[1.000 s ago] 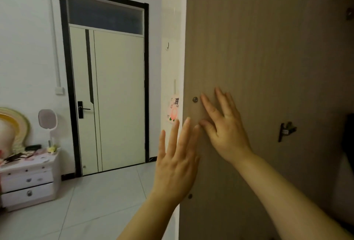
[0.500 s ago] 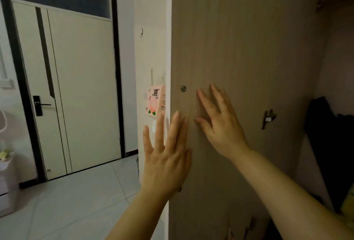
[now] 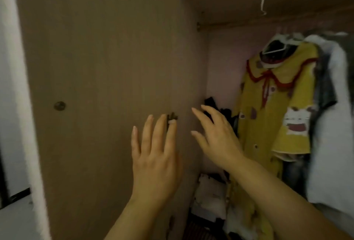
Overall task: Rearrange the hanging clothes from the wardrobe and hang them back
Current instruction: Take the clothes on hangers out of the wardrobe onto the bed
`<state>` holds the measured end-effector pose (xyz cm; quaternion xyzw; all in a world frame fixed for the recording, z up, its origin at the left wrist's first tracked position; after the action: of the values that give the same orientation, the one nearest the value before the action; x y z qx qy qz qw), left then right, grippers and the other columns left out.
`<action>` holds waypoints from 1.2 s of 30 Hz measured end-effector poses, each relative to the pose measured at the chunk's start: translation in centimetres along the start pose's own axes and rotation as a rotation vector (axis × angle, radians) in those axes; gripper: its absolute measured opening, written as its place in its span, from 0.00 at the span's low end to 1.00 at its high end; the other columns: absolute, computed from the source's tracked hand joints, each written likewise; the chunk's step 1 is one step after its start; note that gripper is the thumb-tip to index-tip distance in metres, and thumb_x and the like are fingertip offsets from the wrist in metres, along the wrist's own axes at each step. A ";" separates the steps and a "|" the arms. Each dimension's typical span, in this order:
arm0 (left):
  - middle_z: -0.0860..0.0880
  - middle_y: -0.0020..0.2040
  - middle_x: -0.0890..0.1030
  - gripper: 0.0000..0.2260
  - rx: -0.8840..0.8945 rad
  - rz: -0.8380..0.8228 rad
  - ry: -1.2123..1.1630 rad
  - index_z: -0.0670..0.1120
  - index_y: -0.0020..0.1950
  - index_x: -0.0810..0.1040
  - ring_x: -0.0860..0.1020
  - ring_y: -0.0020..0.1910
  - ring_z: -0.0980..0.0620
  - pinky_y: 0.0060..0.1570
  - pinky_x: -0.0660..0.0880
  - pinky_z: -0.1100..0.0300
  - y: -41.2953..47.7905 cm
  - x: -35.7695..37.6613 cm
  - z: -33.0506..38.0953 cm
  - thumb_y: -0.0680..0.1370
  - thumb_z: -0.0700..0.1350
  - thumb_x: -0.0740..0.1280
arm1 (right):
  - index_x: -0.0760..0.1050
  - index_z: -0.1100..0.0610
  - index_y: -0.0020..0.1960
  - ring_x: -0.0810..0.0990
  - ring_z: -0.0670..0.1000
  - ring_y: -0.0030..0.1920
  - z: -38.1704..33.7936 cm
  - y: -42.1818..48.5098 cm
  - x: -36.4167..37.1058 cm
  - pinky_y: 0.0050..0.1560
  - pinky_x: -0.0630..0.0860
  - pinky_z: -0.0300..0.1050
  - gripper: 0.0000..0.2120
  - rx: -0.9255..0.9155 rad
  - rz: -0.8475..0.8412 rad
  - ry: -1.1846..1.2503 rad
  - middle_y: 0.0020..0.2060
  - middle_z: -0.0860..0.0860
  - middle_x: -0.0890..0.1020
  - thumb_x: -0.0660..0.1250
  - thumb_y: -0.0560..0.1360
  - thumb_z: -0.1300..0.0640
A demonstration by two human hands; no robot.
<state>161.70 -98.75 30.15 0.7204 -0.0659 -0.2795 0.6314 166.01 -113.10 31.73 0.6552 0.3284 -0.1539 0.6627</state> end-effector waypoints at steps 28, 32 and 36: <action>0.44 0.66 0.74 0.24 0.012 -0.119 -0.496 0.43 0.69 0.70 0.71 0.66 0.44 0.64 0.65 0.43 20.8 31.6 23.3 0.75 0.52 0.60 | 0.45 0.45 0.76 0.41 0.60 0.76 35.5 16.2 -10.6 0.72 0.34 0.59 0.28 0.043 0.089 -0.908 0.77 0.53 0.47 0.52 0.81 0.45; 0.49 0.75 0.59 0.26 0.017 -0.122 -0.602 0.48 0.76 0.55 0.55 0.74 0.50 0.72 0.45 0.52 23.7 35.8 24.5 0.79 0.57 0.48 | 0.37 0.45 0.75 0.37 0.60 0.75 40.3 16.7 -12.7 0.70 0.31 0.56 0.30 0.155 0.125 -1.021 0.76 0.54 0.42 0.45 0.79 0.39; 0.47 0.75 0.58 0.27 0.050 -0.101 -0.677 0.46 0.76 0.55 0.54 0.74 0.48 0.72 0.46 0.52 27.0 38.4 25.4 0.79 0.55 0.55 | 0.28 0.46 0.70 0.34 0.56 0.74 45.0 16.4 -14.6 0.70 0.31 0.51 0.31 0.239 0.130 -1.060 0.76 0.54 0.39 0.43 0.78 0.38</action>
<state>188.39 -143.37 42.24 0.6045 -0.2427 -0.5318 0.5412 176.18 -158.48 50.31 0.5775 -0.1114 -0.4582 0.6665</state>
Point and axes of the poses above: each hand's wrist, its own y-axis towards the middle knuckle, its own x-axis out of the palm, z = x × y, the point moved 9 cm from there along y, towards the middle knuckle
